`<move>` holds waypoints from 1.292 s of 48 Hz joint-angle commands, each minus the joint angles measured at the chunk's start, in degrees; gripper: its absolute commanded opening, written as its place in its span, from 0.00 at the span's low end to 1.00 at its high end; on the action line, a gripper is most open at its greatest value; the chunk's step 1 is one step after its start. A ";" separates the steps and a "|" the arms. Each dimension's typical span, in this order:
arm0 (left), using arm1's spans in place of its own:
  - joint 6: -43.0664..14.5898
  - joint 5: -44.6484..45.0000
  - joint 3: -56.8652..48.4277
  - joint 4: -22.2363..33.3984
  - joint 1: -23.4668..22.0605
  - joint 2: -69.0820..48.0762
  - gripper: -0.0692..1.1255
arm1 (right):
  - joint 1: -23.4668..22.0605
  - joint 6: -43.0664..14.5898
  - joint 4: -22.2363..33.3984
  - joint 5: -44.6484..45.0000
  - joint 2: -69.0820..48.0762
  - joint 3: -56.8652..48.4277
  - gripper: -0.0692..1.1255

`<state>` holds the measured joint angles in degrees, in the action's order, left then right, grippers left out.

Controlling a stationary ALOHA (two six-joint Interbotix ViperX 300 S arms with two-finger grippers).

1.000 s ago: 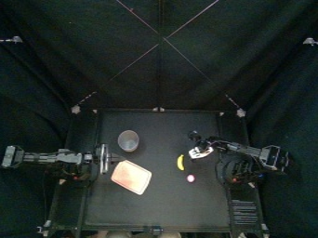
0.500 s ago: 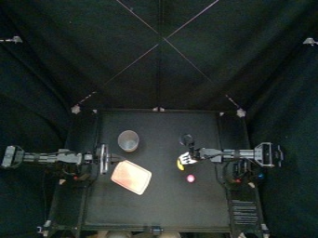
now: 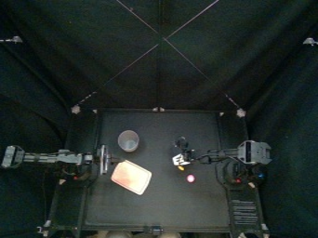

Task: Pick the banana then place it on the pink plate
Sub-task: Place banana on the pink plate

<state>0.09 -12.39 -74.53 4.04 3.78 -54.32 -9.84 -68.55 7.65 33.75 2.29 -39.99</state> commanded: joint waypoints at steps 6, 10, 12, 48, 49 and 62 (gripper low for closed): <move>0.00 -0.18 0.88 0.18 0.18 0.18 0.08 | 0.09 -0.09 -0.09 0.44 -0.79 1.05 0.67; 0.09 -0.18 0.88 0.18 0.18 0.18 0.08 | 0.44 0.18 0.00 0.44 -0.88 1.32 0.52; 0.09 -0.18 0.79 0.18 0.18 0.18 0.08 | 0.79 0.26 0.18 0.44 -0.97 1.76 0.46; 0.00 -1.14 1.05 0.62 0.26 0.18 0.08 | 14.85 0.18 27.77 -24.17 15.82 29.27 0.35; 0.00 -1.14 1.05 0.62 0.26 0.18 0.08 | 14.85 0.26 27.69 -24.43 16.70 30.15 0.35; -0.26 -1.14 0.62 0.53 0.35 0.18 0.08 | 13.71 0.26 27.25 -25.40 20.39 34.54 0.42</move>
<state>-0.09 -13.01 -74.62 4.57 3.96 -54.40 4.57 -68.38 34.89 8.79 24.17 -7.12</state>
